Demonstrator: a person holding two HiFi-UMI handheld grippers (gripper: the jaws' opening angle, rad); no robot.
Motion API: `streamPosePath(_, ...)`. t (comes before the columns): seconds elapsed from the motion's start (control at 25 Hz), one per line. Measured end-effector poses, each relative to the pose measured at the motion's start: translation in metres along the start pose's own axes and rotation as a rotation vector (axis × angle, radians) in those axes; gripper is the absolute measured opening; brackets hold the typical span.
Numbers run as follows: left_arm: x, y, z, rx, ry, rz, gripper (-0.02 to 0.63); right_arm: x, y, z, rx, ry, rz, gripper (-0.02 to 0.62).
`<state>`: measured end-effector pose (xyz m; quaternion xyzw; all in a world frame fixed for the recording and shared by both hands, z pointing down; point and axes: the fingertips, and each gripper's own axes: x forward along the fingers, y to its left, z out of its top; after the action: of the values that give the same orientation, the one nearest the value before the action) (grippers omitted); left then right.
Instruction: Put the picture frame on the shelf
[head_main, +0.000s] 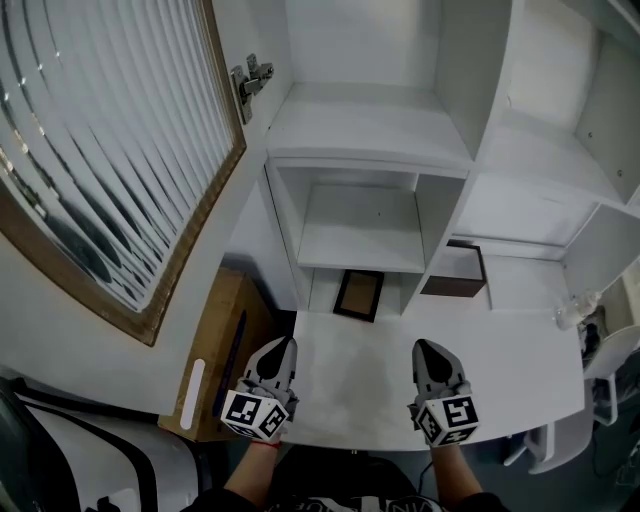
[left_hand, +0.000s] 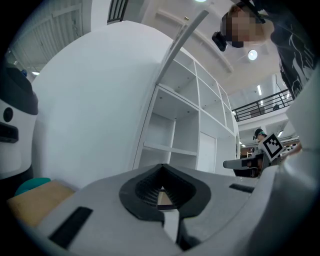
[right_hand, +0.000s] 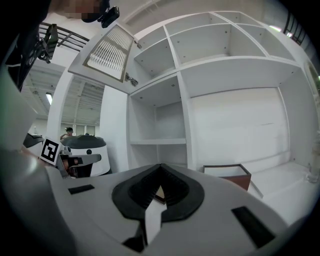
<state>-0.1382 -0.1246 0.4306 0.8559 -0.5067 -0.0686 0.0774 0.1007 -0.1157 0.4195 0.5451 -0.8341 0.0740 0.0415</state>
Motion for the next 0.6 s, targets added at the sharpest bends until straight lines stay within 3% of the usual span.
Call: streamPosePath(0.6, -0.004, 0.013, 0.020, 0.013, -0.037, 0.020, 0.003, -0.001, 0.002, 0.009, -0.011, -0.020, 0.004, 0.003)
